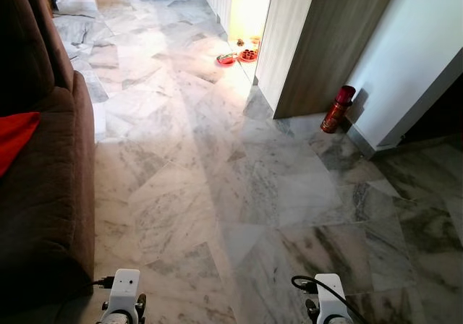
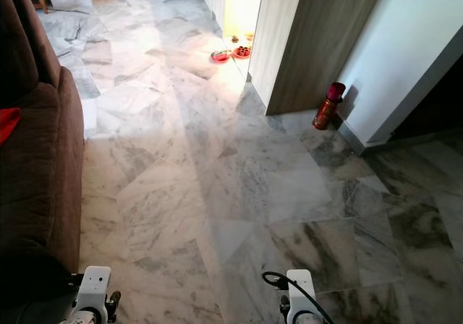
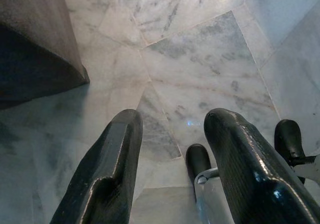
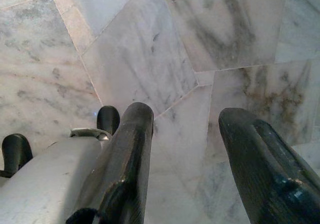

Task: Move the pillow to the sofa from floor

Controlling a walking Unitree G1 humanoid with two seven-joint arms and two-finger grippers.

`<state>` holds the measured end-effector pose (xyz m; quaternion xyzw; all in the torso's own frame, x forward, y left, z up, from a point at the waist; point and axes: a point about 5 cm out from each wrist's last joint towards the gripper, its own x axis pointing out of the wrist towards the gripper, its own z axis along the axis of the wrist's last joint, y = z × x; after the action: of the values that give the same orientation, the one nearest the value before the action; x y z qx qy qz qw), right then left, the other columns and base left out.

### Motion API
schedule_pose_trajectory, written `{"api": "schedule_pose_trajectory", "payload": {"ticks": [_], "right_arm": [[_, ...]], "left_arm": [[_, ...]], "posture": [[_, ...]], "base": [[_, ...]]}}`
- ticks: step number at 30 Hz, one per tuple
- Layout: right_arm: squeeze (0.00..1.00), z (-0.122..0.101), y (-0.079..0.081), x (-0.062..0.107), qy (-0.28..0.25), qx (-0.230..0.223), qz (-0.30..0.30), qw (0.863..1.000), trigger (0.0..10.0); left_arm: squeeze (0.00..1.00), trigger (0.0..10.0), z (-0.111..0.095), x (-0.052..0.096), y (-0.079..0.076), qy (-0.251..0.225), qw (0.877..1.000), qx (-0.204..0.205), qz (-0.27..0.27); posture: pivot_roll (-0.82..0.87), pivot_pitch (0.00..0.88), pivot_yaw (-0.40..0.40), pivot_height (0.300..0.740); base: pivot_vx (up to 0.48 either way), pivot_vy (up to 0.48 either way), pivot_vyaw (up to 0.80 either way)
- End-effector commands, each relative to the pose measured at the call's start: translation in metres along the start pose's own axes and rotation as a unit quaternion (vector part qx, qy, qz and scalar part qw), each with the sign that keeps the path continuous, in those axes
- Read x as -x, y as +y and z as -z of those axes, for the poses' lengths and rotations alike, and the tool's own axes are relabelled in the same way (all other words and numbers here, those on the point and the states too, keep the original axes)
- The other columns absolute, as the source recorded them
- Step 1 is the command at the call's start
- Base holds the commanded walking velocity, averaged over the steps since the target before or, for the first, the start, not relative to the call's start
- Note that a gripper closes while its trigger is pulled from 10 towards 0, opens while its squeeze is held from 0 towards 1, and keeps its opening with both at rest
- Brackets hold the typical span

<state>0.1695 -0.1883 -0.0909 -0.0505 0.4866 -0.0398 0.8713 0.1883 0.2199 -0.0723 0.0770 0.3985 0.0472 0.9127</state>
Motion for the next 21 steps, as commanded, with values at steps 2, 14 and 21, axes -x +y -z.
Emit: {"api": "schedule_pose_trajectory", "payload": {"ticks": [2, 14, 21], "right_arm": [[0.0, 0.0034, -0.0018, 0.0004, 0.006, -0.004, 0.003, 1.0, 10.0], [0.0, 0.0025, -0.0005, 0.0005, 0.001, -0.01, 0.001, 1.0, 10.0], [0.0, 0.0031, 0.0005, 0.0005, 0.003, -0.023, -0.002, 1.0, 10.0]], "left_arm": [[0.0, 10.0, 0.0028, 0.0006, -0.0023, 0.006, 1.0, -0.003, 0.003], [0.0, 10.0, -0.0014, -0.0005, -0.0036, 0.0, 1.0, -0.005, 0.006], [0.0, 10.0, -0.0024, -0.0008, -0.0033, -0.002, 1.0, -0.005, 0.006]], "posture": [[0.08, 0.027, -0.078, 0.74], [0.07, 0.031, -0.076, 0.74], [0.07, 0.032, -0.075, 0.74]], "base": [[0.0, 0.0, 0.0], [0.061, 0.0, -0.23], [0.245, 0.0, -0.4]]}}
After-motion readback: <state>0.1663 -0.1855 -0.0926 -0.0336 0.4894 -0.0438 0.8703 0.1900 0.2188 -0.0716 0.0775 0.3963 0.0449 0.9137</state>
